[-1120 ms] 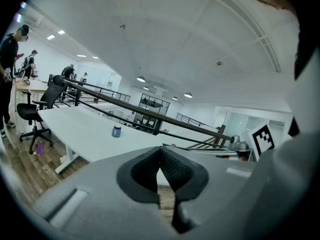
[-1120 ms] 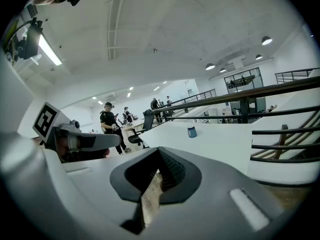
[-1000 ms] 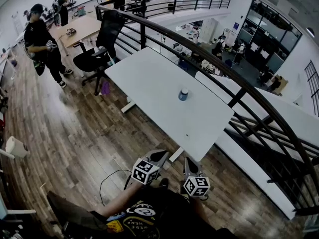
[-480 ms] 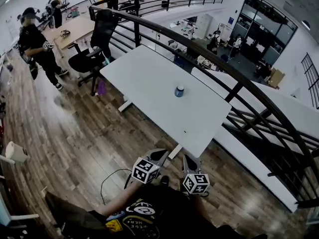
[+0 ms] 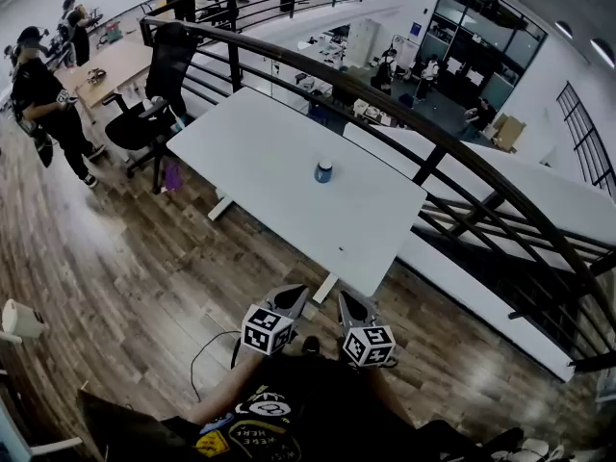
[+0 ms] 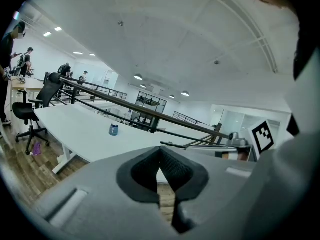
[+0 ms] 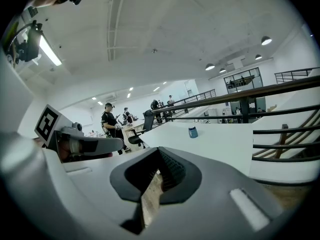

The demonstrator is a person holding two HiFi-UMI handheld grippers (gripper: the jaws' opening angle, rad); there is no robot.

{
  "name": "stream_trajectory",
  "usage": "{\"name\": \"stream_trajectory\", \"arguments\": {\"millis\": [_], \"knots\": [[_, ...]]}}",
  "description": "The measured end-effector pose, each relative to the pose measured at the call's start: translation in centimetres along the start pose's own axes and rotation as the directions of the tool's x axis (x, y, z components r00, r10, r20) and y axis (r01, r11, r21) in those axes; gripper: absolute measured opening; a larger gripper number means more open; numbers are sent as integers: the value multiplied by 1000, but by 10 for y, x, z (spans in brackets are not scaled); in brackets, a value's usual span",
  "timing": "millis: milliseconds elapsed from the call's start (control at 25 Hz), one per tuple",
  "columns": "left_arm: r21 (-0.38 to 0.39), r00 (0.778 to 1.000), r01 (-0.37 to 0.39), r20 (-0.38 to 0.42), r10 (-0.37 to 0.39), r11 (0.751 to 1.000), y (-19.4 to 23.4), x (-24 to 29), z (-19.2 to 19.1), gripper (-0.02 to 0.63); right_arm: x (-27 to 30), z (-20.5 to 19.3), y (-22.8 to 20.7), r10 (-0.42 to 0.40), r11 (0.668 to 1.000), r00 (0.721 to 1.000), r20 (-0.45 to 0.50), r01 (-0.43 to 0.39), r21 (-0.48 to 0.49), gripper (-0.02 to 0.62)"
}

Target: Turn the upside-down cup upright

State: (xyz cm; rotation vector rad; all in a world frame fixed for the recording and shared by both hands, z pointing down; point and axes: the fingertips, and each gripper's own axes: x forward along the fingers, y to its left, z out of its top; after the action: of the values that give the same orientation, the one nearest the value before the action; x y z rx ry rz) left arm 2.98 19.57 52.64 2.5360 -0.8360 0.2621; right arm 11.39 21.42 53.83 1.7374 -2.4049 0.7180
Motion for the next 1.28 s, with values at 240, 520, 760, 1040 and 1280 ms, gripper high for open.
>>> {"name": "stream_trajectory", "arguments": {"millis": [240,520,760,1040,1280], "knots": [[6,1000,-11,8,11,1000,15,-11,3,5,6,5,13,14,1000,1000,14,-14,-4,2],[-38,1000,0,-4,0,999,41,-23,-18,5,18,-22,31,-12,1000,1000,-15,12,1,2],[-47,998,-30,-60,27,998,52,-25,-31,5,33,-30,35,2,1000,998,-66,0,29,2],[-44,995,-79,-61,76,996,105,18,5,5,98,-3,10,47,999,996,-72,-47,12,2],[8,995,-73,-72,73,997,142,86,51,5,168,47,-51,37,999,998,-47,-37,-9,2]]}}
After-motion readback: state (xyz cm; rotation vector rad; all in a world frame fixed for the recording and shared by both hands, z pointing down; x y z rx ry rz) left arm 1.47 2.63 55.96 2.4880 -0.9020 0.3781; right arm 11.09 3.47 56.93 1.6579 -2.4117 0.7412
